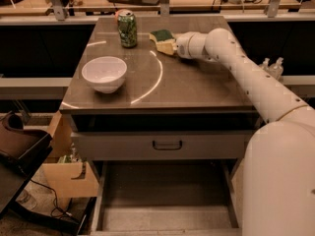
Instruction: Place sponge into middle drawer
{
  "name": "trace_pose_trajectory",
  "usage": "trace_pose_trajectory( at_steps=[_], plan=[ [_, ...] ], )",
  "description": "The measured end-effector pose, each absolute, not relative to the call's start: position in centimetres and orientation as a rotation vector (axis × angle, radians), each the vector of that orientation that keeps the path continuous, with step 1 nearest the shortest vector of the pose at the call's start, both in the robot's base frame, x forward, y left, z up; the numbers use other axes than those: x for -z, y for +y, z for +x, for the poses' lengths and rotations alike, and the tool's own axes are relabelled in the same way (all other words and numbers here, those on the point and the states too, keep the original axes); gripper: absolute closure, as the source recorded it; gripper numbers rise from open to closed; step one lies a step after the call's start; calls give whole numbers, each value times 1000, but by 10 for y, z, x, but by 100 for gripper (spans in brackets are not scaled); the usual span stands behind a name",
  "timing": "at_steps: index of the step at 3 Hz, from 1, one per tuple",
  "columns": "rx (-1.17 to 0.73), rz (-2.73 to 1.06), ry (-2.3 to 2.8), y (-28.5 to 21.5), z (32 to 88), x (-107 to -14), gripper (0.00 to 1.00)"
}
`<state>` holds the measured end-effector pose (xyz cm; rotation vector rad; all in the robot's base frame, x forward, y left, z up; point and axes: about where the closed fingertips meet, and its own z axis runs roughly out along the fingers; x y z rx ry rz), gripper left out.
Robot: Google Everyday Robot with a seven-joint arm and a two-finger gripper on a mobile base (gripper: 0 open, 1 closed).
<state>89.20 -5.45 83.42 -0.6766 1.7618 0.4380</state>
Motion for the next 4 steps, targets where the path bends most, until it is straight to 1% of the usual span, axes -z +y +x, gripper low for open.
trace_pose_trajectory(
  at_steps=[4],
  plan=[
    [-438, -677, 1762, -54, 892, -835, 100]
  ],
)
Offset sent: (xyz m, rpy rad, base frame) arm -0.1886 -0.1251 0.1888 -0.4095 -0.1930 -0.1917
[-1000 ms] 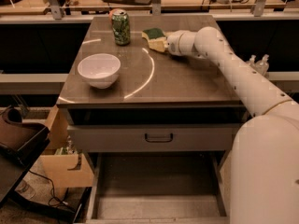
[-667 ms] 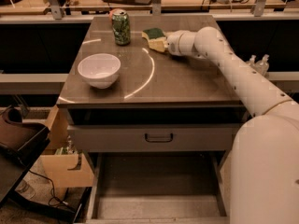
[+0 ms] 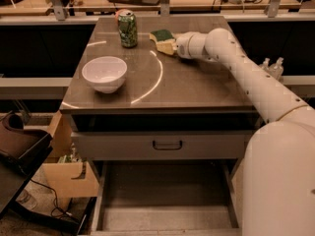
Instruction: Place sponge into middle drawer
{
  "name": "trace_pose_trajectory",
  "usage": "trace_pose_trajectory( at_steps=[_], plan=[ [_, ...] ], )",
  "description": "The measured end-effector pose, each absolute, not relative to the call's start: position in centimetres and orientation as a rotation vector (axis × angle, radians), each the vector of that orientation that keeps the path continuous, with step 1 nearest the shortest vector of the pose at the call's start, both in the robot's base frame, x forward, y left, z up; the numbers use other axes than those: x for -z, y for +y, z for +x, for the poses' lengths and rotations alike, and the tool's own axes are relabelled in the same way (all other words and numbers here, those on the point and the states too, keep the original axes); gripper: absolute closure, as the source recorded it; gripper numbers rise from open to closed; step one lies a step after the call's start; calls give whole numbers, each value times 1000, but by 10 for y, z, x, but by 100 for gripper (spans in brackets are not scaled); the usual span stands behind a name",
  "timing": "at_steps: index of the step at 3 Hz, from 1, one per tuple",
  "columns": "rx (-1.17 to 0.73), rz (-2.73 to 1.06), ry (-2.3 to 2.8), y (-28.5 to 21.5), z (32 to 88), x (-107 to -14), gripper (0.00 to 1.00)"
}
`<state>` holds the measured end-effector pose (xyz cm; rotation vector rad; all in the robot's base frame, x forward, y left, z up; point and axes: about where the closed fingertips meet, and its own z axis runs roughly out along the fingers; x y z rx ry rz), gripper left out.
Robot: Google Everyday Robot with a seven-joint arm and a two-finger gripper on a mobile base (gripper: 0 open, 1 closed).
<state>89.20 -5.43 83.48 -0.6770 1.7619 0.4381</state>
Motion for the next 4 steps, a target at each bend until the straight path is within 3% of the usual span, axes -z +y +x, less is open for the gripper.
trace_pose_trajectory(
  at_steps=[4],
  plan=[
    [-438, -677, 1762, -54, 892, -835, 100]
  ],
)
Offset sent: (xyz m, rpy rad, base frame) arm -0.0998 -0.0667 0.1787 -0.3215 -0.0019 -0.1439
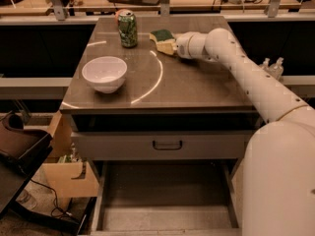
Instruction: Place sponge into middle drawer
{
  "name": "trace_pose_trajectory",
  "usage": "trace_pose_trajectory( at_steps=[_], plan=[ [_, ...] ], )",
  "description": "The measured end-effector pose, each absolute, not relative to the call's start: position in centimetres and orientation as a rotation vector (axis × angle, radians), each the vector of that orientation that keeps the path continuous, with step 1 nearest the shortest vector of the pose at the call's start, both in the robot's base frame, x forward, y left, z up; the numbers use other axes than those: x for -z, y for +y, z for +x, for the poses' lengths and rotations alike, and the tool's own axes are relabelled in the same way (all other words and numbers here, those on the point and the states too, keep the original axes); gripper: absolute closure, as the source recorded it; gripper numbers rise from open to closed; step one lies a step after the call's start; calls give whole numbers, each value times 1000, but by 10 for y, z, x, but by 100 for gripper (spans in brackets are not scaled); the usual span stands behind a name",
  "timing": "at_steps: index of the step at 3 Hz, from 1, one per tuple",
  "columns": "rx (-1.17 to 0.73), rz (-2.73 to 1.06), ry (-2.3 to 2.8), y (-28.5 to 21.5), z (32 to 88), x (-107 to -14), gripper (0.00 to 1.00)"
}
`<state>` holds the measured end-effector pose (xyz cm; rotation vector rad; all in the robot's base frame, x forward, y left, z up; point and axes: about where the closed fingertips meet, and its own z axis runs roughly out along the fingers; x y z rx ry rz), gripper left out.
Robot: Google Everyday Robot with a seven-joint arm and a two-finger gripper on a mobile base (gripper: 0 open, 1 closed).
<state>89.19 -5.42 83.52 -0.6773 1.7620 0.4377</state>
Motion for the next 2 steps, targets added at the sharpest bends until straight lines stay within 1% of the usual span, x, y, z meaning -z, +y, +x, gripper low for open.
trace_pose_trajectory(
  at_steps=[2],
  plan=[
    [-438, -678, 1762, -54, 892, -836, 100]
  ],
)
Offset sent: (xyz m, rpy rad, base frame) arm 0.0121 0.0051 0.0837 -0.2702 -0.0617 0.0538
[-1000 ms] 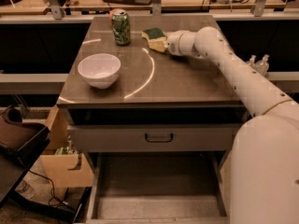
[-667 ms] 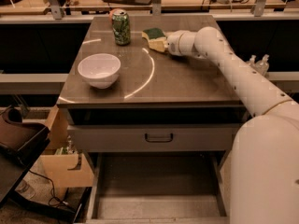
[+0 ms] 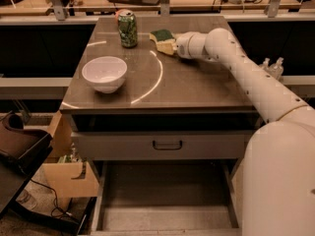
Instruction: Place sponge into middle drawer
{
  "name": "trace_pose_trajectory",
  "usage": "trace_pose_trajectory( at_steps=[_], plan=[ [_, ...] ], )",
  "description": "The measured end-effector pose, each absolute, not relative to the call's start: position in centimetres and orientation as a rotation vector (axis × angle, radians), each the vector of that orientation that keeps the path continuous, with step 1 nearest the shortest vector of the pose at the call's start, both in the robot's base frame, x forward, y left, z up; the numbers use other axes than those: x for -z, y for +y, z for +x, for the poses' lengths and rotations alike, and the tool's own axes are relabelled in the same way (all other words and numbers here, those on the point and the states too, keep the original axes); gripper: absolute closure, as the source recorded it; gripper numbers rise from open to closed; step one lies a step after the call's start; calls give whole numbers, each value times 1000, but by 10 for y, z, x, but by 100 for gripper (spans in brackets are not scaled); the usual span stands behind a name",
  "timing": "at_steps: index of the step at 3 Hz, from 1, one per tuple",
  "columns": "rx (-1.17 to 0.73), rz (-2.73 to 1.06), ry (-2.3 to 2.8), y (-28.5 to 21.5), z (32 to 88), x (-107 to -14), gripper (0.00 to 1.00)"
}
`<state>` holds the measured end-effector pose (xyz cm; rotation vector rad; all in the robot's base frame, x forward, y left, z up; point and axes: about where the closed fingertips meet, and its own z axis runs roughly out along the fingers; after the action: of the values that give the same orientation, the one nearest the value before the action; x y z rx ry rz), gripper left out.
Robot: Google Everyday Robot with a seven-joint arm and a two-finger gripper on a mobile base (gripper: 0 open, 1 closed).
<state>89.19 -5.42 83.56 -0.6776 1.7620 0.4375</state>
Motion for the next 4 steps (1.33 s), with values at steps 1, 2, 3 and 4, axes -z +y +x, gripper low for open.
trace_pose_trajectory(
  at_steps=[1, 2, 3, 4],
  plan=[
    [-438, -678, 1762, -54, 892, -836, 100],
    [-438, -678, 1762, -54, 892, -836, 100],
    [-451, -706, 1772, -55, 894, -841, 100],
    [-381, -806, 1816, -73, 890, -883, 100]
  ],
)
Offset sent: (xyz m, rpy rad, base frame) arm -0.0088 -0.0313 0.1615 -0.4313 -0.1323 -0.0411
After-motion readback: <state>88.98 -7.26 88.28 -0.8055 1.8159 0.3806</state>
